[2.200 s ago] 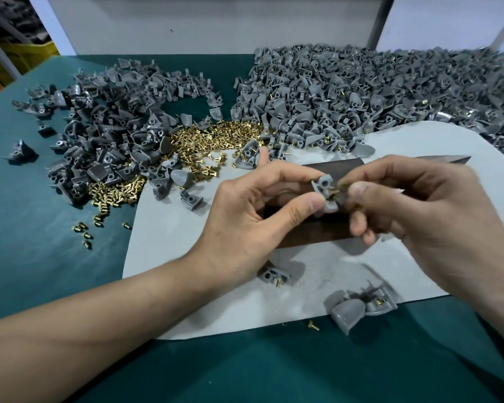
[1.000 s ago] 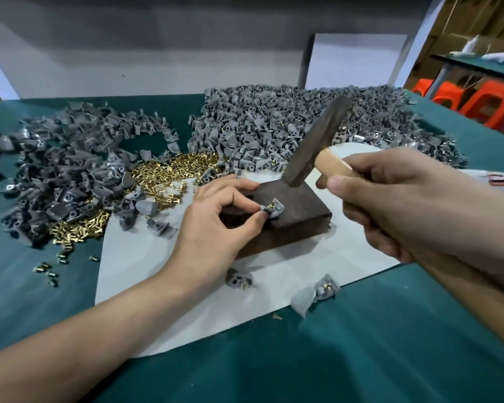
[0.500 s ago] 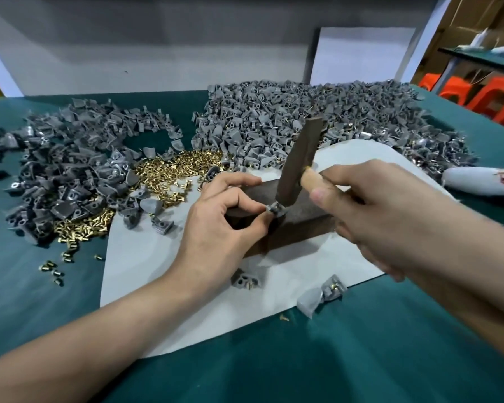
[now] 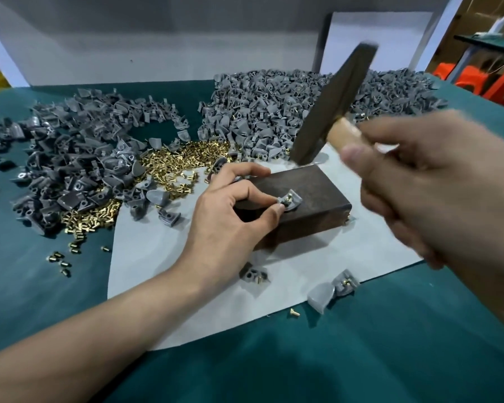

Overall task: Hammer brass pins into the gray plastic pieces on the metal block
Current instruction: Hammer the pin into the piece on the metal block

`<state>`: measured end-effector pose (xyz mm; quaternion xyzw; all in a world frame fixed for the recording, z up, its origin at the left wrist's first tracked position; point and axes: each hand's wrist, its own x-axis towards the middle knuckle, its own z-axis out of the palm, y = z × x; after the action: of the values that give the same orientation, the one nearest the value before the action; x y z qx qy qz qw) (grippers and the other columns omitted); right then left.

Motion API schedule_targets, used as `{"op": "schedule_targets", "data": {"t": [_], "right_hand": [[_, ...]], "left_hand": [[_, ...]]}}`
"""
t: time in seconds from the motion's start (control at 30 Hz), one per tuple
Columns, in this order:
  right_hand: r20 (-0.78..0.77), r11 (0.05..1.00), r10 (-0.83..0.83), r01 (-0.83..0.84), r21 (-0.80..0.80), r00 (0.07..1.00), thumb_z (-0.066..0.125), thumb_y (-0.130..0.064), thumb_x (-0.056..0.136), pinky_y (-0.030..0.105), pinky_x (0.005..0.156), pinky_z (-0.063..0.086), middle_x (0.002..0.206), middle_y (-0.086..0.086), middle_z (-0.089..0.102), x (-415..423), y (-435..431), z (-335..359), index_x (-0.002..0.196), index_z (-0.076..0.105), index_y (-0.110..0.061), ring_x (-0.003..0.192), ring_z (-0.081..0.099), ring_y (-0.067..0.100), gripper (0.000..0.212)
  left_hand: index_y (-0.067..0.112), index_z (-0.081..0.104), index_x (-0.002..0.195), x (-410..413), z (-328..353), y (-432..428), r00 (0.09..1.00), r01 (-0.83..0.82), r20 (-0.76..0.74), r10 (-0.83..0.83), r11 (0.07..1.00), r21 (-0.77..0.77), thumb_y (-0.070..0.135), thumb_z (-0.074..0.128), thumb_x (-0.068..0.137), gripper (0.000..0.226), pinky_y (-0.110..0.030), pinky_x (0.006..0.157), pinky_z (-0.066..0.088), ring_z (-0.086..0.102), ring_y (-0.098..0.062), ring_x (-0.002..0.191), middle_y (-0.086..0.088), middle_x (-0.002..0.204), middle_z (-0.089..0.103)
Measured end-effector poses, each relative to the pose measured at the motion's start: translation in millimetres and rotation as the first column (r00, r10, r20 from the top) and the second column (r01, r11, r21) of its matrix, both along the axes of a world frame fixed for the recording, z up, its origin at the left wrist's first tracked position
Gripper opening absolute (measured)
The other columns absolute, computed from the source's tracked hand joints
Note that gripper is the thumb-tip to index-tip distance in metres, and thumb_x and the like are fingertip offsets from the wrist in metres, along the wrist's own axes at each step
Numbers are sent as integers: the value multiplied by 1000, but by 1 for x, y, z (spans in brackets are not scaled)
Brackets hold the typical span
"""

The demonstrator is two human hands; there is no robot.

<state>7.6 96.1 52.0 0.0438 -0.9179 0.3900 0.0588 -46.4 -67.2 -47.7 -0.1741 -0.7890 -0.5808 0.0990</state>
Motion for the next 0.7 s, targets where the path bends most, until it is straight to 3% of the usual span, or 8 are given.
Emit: {"op": "schedule_targets", "data": {"t": [0.1,0.2,0.3,0.43,0.5,0.57,0.63,0.7], "right_hand": [[65,995,37,-43,95,997,40,-46,86,21,26,32,46,1,42,1,1,-11,76,54,-15,21,35,13,36],[-58,999,35,-35,8,998,45,-58,87,16,32,34,39,9,43,1,7,7,77,55,-16,17,35,19,45],[-111,999,34,-34,0,993,47,-58,88,16,36,37,38,16,44,4,7,18,84,56,-16,17,36,25,44],[31,999,42,-43,11,999,40,-51,77,19,32,35,40,5,41,0,2,0,75,52,-15,20,36,19,38],[93,996,84,-84,-2,992,40,-47,81,21,32,36,42,2,39,-3,2,-9,77,54,-14,21,35,17,36],[65,988,79,-69,-136,995,47,-47,86,18,33,34,46,8,39,-5,9,-12,84,57,-9,22,31,16,39],[18,948,21,-14,-318,1000,60,-45,89,18,36,36,46,2,41,-6,22,-7,89,60,-8,23,27,13,37],[70,883,50,-11,-469,996,60,-42,86,22,37,38,46,-3,43,-12,39,-10,94,66,-13,23,27,12,31]], "left_hand": [[26,66,65,1,0,0,1000,11,-23,-10,1000,27,8,77,76,24,-1,85,35,52,9,106,16,111,59],[27,66,66,0,0,-1,1000,3,-23,-3,1000,0,11,78,76,23,-1,85,35,51,9,108,19,111,58],[28,65,65,0,-1,-1,1000,-5,-17,4,1000,-9,10,77,77,25,0,85,35,50,10,108,21,112,57],[30,65,64,0,0,0,1000,4,-20,-4,1000,6,9,77,77,27,-2,85,36,53,7,106,18,109,58],[28,65,65,0,0,0,1000,11,-16,-11,1000,26,8,77,76,27,-4,85,37,54,4,105,15,108,60],[26,66,66,0,0,0,1000,14,1,-15,1000,24,9,77,77,23,-10,91,39,54,3,109,15,105,64],[26,67,69,-2,0,-1,999,25,42,-26,999,34,13,76,78,18,-16,100,37,52,4,115,15,99,70],[28,69,71,-2,-1,-2,993,28,108,-38,996,90,15,75,78,15,-27,104,38,50,4,118,11,100,72]]}}
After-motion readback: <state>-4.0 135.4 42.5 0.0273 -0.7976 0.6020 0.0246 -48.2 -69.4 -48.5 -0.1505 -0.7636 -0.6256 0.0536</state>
